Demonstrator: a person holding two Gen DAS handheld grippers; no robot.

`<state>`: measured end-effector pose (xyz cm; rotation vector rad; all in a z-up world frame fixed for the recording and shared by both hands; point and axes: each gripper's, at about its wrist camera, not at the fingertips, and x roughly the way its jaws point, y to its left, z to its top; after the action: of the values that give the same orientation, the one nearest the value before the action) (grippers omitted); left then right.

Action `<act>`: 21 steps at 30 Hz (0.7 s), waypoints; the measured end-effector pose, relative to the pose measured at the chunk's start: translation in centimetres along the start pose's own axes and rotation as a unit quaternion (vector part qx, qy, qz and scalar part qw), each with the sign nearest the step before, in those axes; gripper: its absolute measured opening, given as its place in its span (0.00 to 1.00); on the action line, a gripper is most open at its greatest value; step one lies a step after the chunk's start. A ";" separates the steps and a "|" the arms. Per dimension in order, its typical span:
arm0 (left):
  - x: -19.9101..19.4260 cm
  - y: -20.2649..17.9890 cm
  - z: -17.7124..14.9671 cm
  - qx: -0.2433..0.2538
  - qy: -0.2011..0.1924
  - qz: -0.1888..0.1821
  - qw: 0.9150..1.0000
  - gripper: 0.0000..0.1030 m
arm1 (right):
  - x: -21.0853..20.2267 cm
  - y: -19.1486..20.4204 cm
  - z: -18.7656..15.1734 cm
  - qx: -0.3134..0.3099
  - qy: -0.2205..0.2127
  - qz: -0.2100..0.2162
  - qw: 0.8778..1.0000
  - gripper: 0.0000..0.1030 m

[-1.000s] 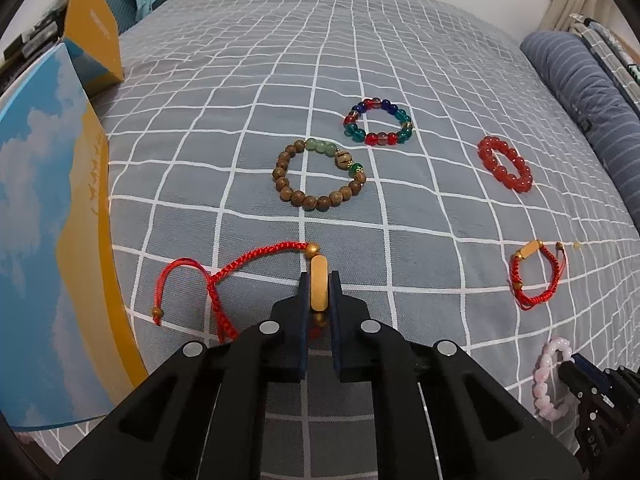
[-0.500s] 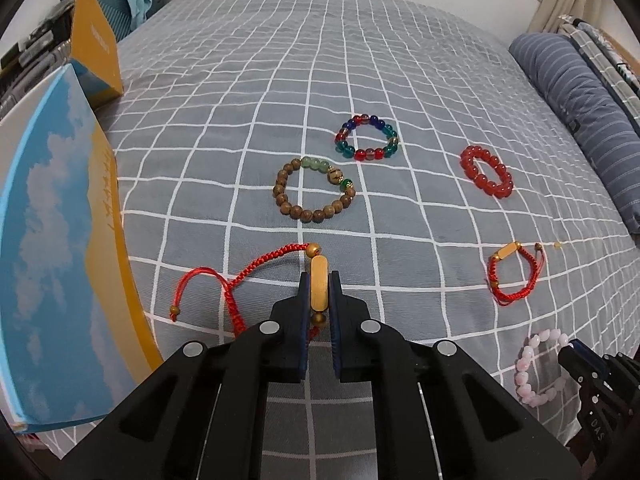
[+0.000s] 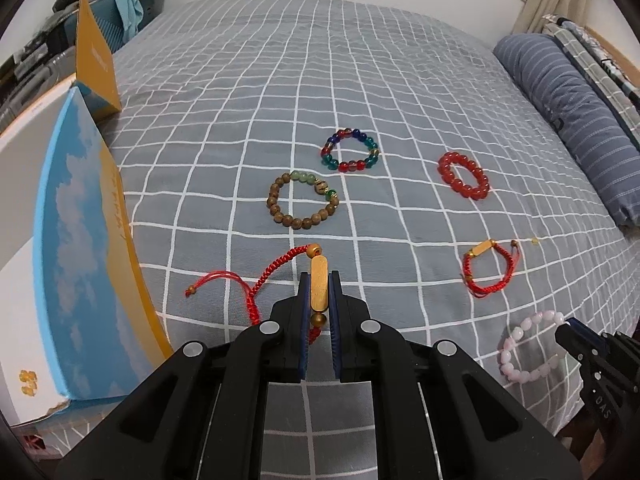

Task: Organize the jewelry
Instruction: 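Grasp the red string bracelet with the left tool while the right tool grasps the pink bead bracelet, then lift and carry both bracelets over the white box with both tools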

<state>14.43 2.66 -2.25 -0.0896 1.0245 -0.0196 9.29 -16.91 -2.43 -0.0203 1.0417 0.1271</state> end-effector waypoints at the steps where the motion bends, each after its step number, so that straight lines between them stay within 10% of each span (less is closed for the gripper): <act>1: -0.2 -0.1 0.0 0.002 -0.001 -0.001 1.000 0.08 | -0.2 0.1 0.1 0.000 -0.003 0.001 1.000 0.12; 21: -4.6 -0.9 0.0 0.026 -0.026 -0.027 0.999 0.08 | -2.5 0.7 2.7 0.001 -0.046 -0.012 0.999 0.12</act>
<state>12.06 2.02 1.78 -0.0707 0.9689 -0.0931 10.31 -16.29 1.12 -0.0243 0.9498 0.1043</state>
